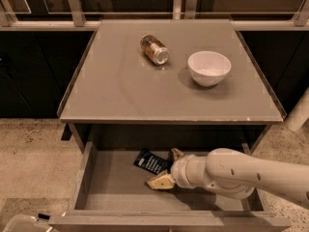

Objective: Pick rxbar blueberry from top drawer and place on counter

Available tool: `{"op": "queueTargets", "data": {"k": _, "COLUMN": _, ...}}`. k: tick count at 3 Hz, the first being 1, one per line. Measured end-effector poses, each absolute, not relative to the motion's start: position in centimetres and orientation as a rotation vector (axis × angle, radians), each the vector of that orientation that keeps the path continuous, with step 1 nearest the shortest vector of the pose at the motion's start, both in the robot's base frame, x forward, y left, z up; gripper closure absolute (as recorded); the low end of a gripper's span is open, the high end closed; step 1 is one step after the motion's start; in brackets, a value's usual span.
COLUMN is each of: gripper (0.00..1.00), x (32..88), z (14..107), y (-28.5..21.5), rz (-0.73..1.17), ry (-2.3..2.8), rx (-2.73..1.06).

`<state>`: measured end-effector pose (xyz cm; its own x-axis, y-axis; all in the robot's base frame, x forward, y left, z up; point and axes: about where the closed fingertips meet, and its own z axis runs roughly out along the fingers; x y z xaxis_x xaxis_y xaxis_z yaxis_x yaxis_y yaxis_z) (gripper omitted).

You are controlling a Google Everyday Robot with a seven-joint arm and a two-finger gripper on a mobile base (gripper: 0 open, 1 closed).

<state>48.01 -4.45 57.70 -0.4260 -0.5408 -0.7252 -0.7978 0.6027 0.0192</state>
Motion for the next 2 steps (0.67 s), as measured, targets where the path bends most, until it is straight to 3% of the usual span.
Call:
{"op": "queueTargets", "data": {"k": 1, "gripper": 1.0, "x": 47.42, "z": 59.53, "y": -4.5, "rz": 0.458, "ry": 2.138, "rx": -1.06}}
{"op": "queueTargets", "data": {"k": 2, "gripper": 1.0, "x": 47.42, "z": 59.53, "y": -4.5, "rz": 0.458, "ry": 2.138, "rx": -1.06}}
